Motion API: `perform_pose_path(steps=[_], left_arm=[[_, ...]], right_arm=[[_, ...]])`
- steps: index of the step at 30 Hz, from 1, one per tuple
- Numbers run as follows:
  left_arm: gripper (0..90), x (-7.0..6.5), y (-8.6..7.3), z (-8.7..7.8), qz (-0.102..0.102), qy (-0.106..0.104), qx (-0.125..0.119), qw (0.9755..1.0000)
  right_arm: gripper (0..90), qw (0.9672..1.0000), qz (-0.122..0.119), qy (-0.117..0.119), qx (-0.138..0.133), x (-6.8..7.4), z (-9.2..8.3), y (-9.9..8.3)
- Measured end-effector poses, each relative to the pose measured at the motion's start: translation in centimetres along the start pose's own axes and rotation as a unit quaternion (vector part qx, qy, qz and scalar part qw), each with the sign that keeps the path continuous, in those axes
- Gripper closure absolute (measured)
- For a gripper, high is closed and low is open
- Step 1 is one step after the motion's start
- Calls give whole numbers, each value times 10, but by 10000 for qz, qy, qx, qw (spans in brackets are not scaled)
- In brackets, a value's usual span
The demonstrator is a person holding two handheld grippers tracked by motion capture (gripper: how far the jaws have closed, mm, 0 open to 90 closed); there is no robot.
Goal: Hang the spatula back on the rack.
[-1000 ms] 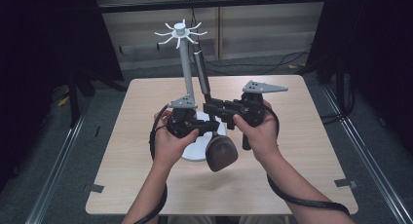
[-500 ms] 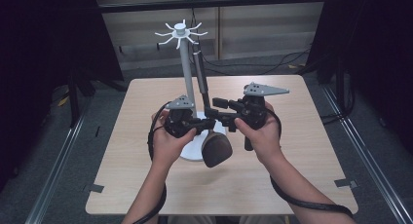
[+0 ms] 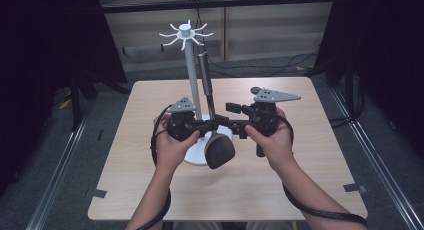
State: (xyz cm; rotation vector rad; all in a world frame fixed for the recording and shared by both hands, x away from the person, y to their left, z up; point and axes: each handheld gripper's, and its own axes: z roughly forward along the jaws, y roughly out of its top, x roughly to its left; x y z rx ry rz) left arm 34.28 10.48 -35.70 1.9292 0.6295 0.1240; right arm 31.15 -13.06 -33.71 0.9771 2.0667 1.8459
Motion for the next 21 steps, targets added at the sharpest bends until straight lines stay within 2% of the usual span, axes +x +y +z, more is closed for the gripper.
perform_pose_path(steps=[4,6,9,13,15,21], left_arm=[[834,3,0,-1,-77,-22,-38,10000],[829,3,0,-1,-45,36,-32,10000],[818,4,-1,-2,-102,66,-61,9999],[768,5,-3,-4,-133,123,-94,9998],[766,6,-3,-5,-180,84,-131,9997],[716,7,-5,-7,-242,157,-197,9994]], right_arm=[[311,10000,6,-36,53,0,-1,-4],[298,9999,10,-105,78,-2,-1,-6],[285,9999,5,-127,78,-3,-2,-8],[257,9997,-23,-198,146,-4,-4,-10],[252,9996,-44,-214,168,-4,-5,-11],[244,9994,-46,-267,199,-5,-8,-14]])
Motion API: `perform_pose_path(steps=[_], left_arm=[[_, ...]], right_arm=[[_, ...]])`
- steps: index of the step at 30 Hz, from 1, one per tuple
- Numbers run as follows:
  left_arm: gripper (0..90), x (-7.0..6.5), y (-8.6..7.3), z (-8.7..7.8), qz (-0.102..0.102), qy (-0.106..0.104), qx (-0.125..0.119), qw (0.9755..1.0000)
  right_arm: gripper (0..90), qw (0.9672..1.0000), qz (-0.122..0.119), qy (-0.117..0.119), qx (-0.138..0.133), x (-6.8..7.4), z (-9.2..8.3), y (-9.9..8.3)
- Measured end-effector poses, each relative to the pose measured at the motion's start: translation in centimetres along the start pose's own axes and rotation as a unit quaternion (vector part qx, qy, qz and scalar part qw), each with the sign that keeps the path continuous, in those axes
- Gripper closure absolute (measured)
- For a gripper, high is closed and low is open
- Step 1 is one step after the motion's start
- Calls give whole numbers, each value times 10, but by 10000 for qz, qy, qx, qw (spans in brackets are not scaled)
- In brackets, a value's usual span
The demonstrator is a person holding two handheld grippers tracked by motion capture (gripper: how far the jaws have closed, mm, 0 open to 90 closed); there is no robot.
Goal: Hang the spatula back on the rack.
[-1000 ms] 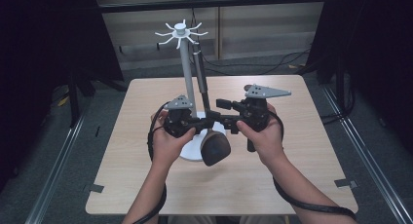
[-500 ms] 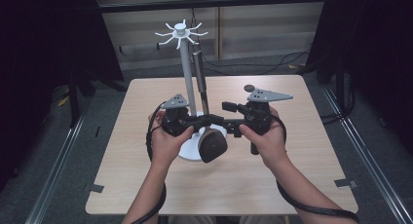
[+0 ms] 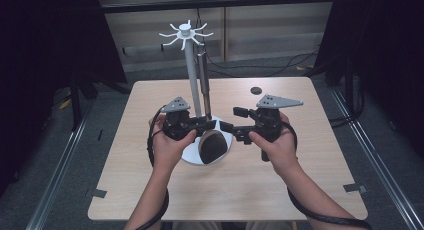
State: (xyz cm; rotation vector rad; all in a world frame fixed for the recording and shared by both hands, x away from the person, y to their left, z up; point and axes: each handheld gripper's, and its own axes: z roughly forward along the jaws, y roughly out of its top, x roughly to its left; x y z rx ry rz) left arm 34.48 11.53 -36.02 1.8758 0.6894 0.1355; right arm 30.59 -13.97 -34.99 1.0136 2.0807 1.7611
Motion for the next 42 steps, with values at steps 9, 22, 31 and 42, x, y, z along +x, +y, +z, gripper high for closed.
perform_pose_path(steps=[9,22,31,42], left_arm=[[679,3,-2,0,-79,21,-57,10000],[536,4,-7,2,-124,135,-69,9998],[479,3,-9,3,-203,63,-40,9998],[346,1,-17,-1,-215,65,-56,9997]], right_arm=[[234,9999,22,-104,80,-6,-5,-6],[228,9997,14,-190,176,-10,-13,-14],[226,9996,29,-216,161,-13,-18,-17],[219,9992,6,-297,265,-17,-27,-26]])
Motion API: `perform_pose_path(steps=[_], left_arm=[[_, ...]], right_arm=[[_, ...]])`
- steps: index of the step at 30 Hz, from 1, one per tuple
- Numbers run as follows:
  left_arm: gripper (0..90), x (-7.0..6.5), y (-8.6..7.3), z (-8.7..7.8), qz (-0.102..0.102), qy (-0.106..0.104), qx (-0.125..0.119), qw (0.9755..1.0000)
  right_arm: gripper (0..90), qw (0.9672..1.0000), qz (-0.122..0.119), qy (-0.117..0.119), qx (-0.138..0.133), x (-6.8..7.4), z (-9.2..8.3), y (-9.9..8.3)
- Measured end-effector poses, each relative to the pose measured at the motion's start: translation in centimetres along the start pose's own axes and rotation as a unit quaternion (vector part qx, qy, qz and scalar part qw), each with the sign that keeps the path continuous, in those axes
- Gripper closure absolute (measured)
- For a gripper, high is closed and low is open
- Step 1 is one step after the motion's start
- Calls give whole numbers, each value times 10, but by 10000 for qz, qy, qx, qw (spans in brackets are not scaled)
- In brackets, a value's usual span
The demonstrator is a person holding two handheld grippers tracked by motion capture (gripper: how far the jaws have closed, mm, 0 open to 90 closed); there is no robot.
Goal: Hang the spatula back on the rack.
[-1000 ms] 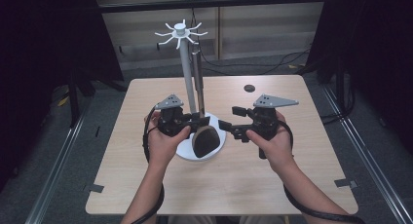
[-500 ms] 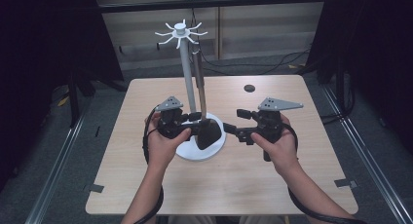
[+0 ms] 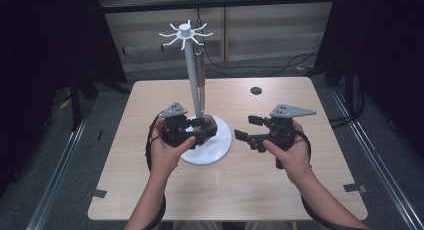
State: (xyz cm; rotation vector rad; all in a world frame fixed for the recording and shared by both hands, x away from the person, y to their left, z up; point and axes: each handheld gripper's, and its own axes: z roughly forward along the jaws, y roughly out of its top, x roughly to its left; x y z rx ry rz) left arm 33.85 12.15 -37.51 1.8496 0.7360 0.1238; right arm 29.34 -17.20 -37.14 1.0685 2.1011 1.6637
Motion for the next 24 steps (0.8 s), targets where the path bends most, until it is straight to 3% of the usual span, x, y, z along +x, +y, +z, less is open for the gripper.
perform_pose_path(steps=[2,6,8,16,24], left_arm=[[294,-1,-2,-2,-31,-40,-38,10000],[202,-2,-7,-4,208,13,64,9998],[176,-2,-11,-5,218,19,70,9997],[132,-1,-25,-12,272,132,134,9995],[121,2,-39,-18,190,142,88,9997]], right_arm=[[216,10000,-18,-35,18,-1,-2,-2],[214,9999,65,-82,55,-5,-6,-9],[212,9999,116,-83,52,-7,-9,-12],[204,9996,199,-137,115,-13,-17,-24],[201,9994,251,-199,135,-19,-24,-32]])
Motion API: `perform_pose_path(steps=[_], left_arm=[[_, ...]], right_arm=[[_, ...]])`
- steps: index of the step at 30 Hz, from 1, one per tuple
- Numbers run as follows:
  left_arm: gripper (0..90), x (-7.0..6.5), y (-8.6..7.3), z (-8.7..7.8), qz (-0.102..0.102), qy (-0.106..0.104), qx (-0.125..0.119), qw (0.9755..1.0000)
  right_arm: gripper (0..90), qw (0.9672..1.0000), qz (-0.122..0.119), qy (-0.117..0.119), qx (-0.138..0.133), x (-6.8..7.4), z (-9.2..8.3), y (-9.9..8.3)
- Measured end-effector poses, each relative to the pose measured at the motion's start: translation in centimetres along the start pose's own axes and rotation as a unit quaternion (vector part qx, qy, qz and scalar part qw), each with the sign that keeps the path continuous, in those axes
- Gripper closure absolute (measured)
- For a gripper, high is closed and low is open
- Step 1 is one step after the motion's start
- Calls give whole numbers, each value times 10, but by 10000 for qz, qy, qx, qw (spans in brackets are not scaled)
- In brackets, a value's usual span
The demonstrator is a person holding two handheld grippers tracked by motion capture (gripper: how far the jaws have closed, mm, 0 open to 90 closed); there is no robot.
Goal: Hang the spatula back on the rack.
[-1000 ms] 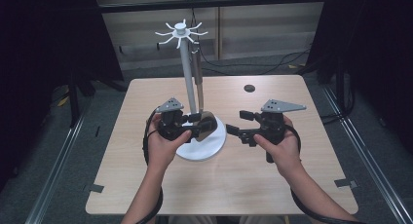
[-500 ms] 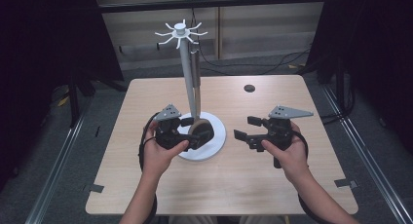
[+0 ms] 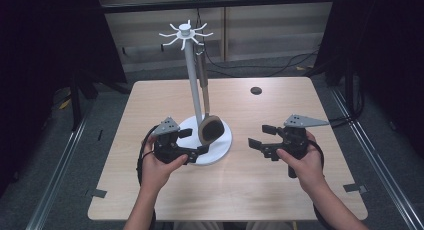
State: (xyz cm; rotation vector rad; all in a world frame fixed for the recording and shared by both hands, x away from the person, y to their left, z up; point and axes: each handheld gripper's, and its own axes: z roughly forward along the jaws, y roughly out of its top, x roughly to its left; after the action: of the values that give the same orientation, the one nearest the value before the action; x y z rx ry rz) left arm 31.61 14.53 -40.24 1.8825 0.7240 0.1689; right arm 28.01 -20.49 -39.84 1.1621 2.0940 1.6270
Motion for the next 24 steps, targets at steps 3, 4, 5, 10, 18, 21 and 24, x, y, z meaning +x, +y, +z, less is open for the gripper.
perform_pose_path(steps=[3,4,5,10,18,21,24], left_arm=[[121,2,-5,-1,6,53,24,10000],[120,2,-7,-2,9,68,31,10000],[120,3,-8,-2,20,76,49,10000],[118,5,-16,-4,-26,115,9,9999],[110,8,-25,-6,-36,196,76,9998],[105,10,-29,-6,-70,219,59,9997],[103,11,-33,-5,-46,272,138,9995]], right_arm=[[201,10000,4,-34,13,-2,-1,-3],[201,10000,10,-40,17,-2,-2,-4],[201,10000,6,-20,19,-3,-2,-5],[201,9999,28,-43,89,-5,-3,-12],[202,9999,-108,-59,85,-8,-6,-21],[202,9998,-118,-78,144,-9,-7,-26],[194,9996,-132,-117,208,-11,-9,-31]])
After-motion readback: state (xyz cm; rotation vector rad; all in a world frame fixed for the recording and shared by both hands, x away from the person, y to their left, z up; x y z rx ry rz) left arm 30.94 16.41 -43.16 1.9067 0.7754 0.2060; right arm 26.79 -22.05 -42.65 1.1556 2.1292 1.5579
